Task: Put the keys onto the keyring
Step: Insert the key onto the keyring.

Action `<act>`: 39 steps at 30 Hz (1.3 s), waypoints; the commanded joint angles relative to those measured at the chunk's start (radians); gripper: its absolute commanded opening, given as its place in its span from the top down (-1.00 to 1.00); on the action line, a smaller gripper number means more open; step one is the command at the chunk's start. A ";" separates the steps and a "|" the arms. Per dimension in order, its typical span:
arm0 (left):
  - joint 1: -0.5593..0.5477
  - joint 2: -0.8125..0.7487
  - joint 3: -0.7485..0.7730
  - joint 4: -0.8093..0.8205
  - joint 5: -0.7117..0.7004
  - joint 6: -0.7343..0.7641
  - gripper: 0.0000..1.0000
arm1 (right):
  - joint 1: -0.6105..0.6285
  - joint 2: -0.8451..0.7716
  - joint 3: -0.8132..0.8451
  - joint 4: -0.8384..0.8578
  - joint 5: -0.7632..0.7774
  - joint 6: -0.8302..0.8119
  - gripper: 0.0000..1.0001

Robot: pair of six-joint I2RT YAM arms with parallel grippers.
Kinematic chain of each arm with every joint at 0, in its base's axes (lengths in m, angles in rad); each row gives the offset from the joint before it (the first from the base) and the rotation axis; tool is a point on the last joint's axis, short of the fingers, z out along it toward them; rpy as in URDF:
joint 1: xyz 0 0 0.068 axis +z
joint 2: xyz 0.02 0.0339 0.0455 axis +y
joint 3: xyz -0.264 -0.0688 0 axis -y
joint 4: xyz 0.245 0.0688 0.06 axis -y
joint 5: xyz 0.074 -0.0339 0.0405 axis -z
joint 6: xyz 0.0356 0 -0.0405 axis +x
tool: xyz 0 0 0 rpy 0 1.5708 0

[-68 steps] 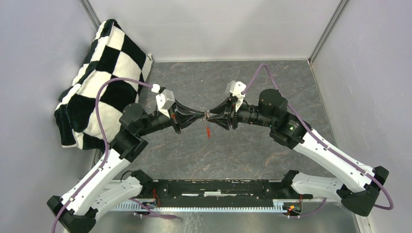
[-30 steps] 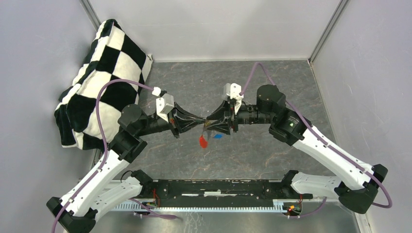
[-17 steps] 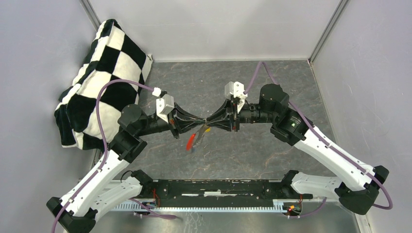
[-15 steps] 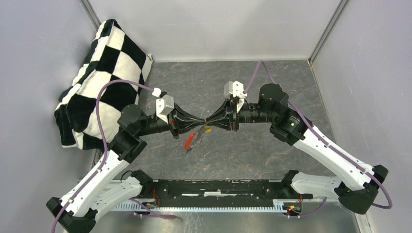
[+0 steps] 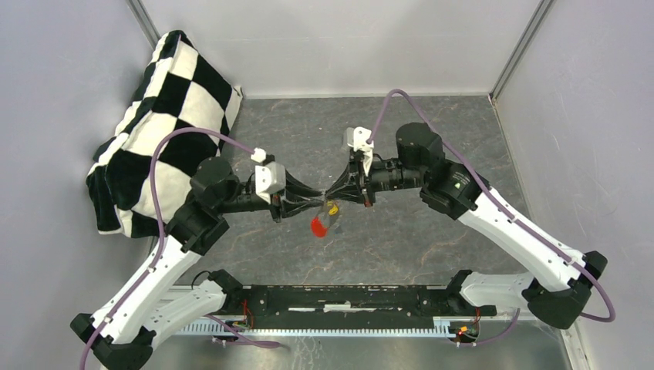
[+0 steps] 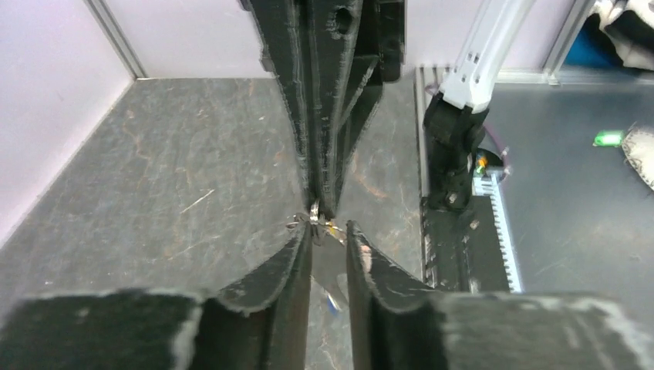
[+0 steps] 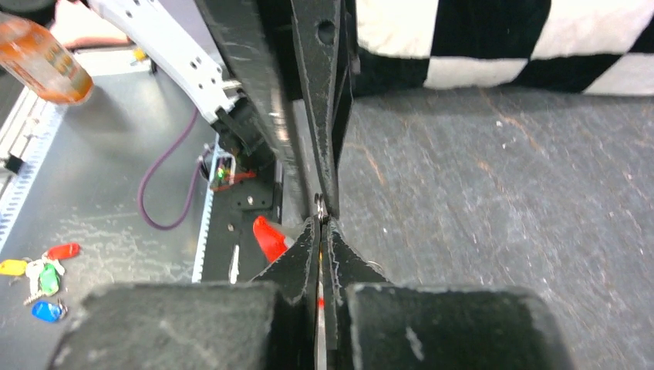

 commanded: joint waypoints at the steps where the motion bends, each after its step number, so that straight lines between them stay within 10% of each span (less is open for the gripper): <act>1: 0.001 0.053 0.129 -0.354 0.050 0.415 0.23 | 0.005 0.065 0.124 -0.211 0.051 -0.109 0.99; 14: 0.001 0.175 0.230 -0.635 0.041 0.712 0.22 | 0.104 0.166 0.231 -0.382 0.143 -0.189 0.99; 26: -0.001 0.187 0.231 -0.604 0.092 0.665 0.27 | 0.121 0.204 0.250 -0.381 0.125 -0.192 0.99; 39: -0.001 0.183 0.198 -0.603 0.099 0.668 0.81 | 0.131 0.231 0.277 -0.381 0.105 -0.193 0.99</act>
